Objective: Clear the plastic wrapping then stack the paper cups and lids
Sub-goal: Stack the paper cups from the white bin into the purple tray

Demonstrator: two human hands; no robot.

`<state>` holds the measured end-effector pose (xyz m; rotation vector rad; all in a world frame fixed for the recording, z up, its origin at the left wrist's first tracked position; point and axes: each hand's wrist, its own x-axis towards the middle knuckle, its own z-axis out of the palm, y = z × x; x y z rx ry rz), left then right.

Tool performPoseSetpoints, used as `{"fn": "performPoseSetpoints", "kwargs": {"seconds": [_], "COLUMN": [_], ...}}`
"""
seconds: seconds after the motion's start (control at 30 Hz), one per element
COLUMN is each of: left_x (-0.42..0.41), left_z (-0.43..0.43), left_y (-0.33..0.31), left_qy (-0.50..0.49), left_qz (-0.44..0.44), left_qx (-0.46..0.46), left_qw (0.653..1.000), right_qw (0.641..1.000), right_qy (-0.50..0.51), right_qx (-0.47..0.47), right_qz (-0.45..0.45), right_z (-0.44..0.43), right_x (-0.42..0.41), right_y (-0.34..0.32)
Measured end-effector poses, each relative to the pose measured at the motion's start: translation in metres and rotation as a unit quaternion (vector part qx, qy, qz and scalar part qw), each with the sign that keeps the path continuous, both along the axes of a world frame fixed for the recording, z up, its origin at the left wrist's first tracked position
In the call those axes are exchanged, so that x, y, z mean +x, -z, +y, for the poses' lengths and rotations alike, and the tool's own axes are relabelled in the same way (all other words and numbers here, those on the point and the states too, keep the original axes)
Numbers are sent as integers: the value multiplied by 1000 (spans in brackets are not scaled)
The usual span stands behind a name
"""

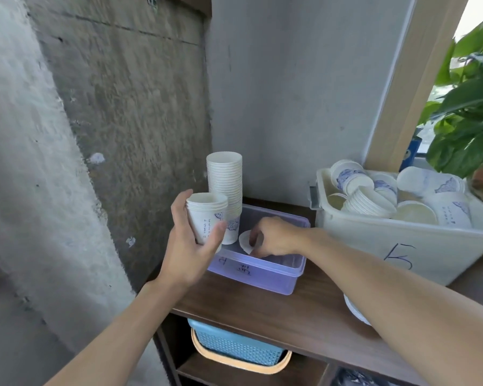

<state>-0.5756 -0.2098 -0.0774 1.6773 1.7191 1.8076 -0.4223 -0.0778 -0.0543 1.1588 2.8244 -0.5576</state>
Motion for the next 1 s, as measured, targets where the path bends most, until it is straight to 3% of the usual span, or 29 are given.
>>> {"fn": "performPoseSetpoints", "kwargs": {"seconds": [0.23, 0.37, 0.47, 0.53, 0.73, 1.0], "left_x": [2, 6, 18, 29, 79, 151], "left_z": [3, -2, -10, -16, -33, -42], "left_y": [-3, -8, -14, -16, -15, 13], "left_qy": [1, 16, 15, 14, 77, 138], "left_qz": [39, 36, 39, 36, 20, 30], "left_qx": [-12, -16, -8, 1, 4, -88], "left_qw": [999, 999, 999, 999, 997, 986], "right_qw": [999, 993, 976, 971, 975, 974], "right_qy": [9, 53, 79, 81, 113, 196], "right_qx": [23, 66, 42, 37, 39, 1], "right_qz": [-39, 87, 201, 223, 189, 112], "right_z": [-5, -19, -45, -68, -99, -100], "right_x": [2, 13, 35, 58, 146, 203], "right_y": [-1, -24, -44, -53, -40, 18]}}
